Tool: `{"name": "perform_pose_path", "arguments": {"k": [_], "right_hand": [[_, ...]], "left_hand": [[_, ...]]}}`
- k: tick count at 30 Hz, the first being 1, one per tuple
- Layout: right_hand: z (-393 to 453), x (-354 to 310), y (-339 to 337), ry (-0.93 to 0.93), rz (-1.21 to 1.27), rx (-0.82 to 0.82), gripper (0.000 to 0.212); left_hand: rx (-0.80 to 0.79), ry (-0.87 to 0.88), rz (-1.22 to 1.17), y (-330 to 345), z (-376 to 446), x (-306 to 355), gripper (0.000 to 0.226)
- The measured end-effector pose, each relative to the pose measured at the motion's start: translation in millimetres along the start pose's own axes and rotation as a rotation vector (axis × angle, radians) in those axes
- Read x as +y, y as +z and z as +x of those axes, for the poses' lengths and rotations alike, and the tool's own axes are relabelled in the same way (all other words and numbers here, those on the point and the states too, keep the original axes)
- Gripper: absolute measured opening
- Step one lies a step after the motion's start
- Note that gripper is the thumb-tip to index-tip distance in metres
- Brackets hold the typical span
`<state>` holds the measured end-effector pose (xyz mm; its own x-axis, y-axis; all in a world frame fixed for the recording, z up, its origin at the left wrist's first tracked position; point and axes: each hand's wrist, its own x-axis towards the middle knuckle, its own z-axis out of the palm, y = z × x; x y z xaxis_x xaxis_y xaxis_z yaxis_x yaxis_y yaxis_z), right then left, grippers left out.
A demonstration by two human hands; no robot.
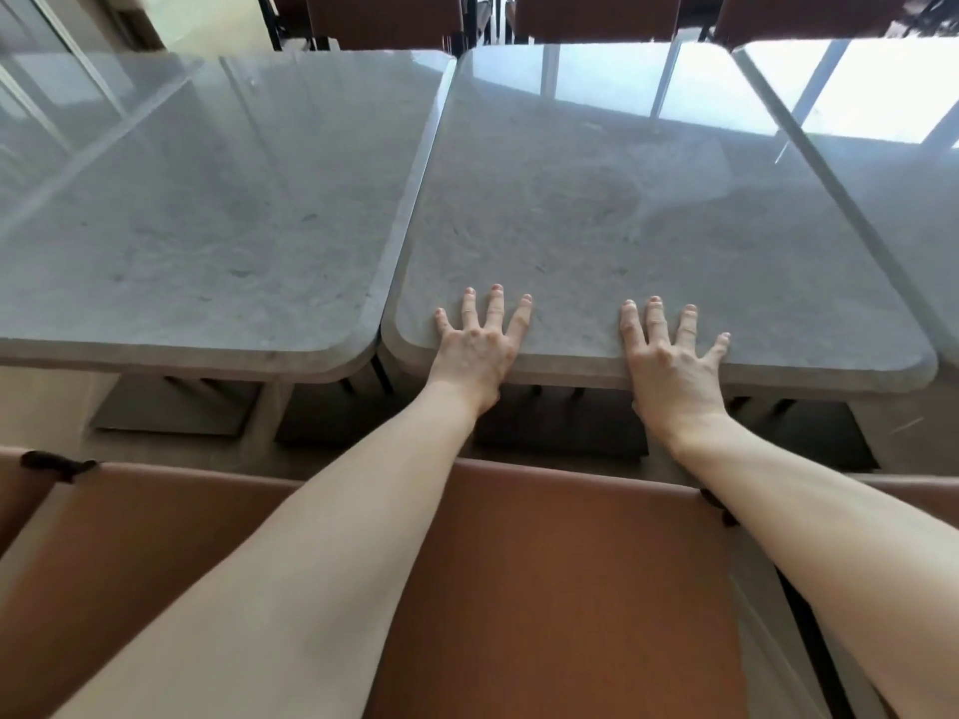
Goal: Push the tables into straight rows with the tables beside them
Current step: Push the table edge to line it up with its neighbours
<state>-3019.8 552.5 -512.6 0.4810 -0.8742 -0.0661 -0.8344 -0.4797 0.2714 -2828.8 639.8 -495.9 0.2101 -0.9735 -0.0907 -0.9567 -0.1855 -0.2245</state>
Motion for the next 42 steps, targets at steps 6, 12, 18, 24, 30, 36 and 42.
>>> {"name": "perform_pose_path", "arguments": {"k": [6,12,18,24,30,36,42], "right_hand": [[1,-2,4,0.006,0.006,0.032,0.085],[-9,-4,9,0.015,-0.001,0.049,0.084],[-18,-6,4,0.019,-0.01,0.026,0.084],[-20,-6,0,0.023,0.047,0.028,0.086],[-22,-1,-12,0.013,0.113,-0.028,0.103],[-11,39,-20,-0.17,0.372,0.087,0.085],[-5,124,10,-0.005,0.462,-0.07,0.114]], "left_hand": [[0.008,-0.038,-0.002,3,-1,4,0.102],[0.055,-0.051,0.032,11,-10,8,0.1],[0.026,-0.032,0.026,7,-17,8,0.096],[0.012,-0.022,-0.023,4,-22,3,0.1],[0.023,0.169,-0.102,-8,-14,-5,0.095],[0.141,0.382,-0.392,-30,42,53,0.079],[-0.001,0.261,-0.344,-20,60,86,0.066]]}}
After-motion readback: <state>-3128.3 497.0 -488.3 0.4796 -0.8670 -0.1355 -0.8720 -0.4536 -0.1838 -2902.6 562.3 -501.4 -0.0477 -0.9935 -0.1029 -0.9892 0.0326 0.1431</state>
